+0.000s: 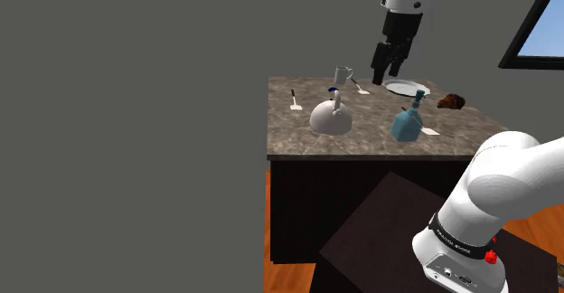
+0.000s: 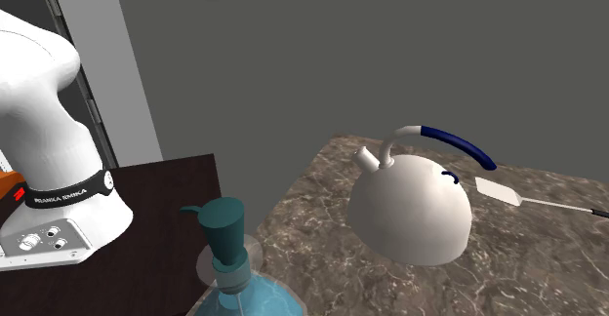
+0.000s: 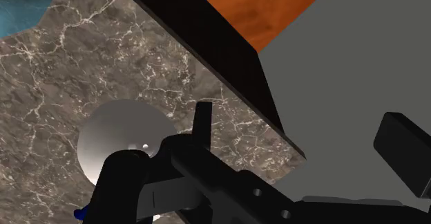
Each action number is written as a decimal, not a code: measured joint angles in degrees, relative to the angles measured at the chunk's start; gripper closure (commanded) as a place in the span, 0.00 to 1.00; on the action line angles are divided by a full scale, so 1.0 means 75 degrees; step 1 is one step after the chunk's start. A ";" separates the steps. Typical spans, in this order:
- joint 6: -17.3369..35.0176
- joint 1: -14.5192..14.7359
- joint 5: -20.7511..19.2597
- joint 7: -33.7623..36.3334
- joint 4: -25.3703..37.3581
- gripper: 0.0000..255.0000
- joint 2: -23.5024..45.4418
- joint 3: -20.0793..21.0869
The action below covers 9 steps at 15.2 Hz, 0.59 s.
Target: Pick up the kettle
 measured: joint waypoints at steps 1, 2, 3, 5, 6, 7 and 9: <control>0.0000 0.0000 0.0000 0.0000 0.0000 0.00 0.0000 0.0000; 0.0054 -0.0033 0.0011 0.0063 0.0058 0.00 0.0141 -0.0011; 0.0129 -0.0090 0.0015 0.0133 0.0163 0.00 0.0368 -0.0054; 0.0449 -0.0209 0.0057 0.0356 0.0329 0.00 0.0975 -0.0117; 0.0562 -0.0270 0.0083 0.0471 0.0478 0.00 0.1302 -0.0156; 0.0657 -0.0325 0.0114 0.0594 0.0640 0.00 0.1623 -0.0188; 0.0905 -0.0458 0.0150 0.0780 0.0815 0.00 0.2178 -0.0310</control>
